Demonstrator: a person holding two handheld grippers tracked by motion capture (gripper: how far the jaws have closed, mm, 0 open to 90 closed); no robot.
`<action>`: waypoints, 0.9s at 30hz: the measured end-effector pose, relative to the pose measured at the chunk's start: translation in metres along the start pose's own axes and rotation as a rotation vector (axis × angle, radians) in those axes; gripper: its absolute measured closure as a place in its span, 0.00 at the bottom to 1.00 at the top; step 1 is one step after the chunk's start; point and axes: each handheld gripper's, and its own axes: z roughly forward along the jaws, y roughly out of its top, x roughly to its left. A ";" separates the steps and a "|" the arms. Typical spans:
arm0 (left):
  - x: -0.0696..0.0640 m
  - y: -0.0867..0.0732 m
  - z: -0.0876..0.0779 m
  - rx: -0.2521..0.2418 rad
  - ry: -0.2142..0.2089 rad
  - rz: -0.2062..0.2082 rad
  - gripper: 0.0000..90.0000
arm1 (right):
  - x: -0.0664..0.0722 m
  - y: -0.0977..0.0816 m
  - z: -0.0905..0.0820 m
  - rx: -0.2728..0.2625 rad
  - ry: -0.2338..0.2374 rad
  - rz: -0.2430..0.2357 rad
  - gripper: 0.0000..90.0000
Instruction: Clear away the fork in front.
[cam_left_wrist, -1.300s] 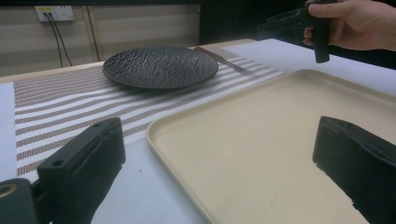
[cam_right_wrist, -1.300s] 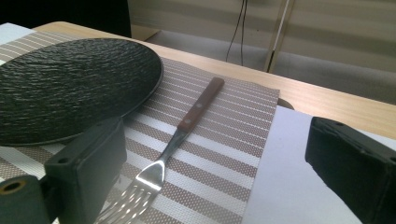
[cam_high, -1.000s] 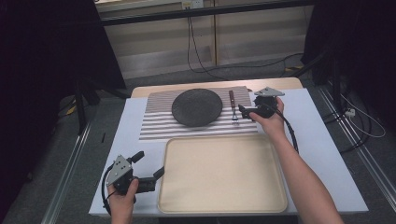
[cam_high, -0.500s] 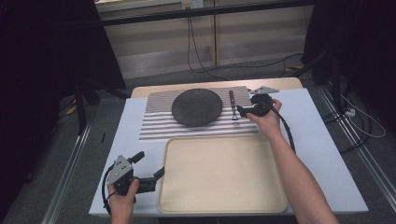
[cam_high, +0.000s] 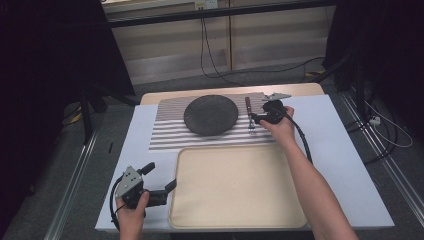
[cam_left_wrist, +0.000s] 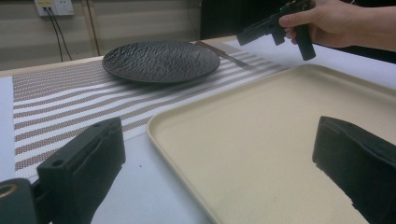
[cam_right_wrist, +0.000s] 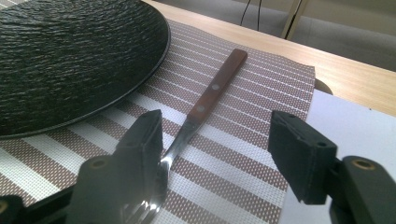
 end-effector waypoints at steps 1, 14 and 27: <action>0.000 0.000 0.000 0.001 0.001 -0.001 0.03 | 0.000 0.000 0.001 0.005 0.005 -0.001 0.44; 0.001 -0.002 0.002 0.013 0.002 0.004 0.03 | 0.003 0.008 0.022 0.072 0.017 -0.006 0.60; 0.001 -0.003 0.002 0.014 0.004 -0.002 0.03 | 0.002 0.007 0.045 0.096 0.012 0.032 0.65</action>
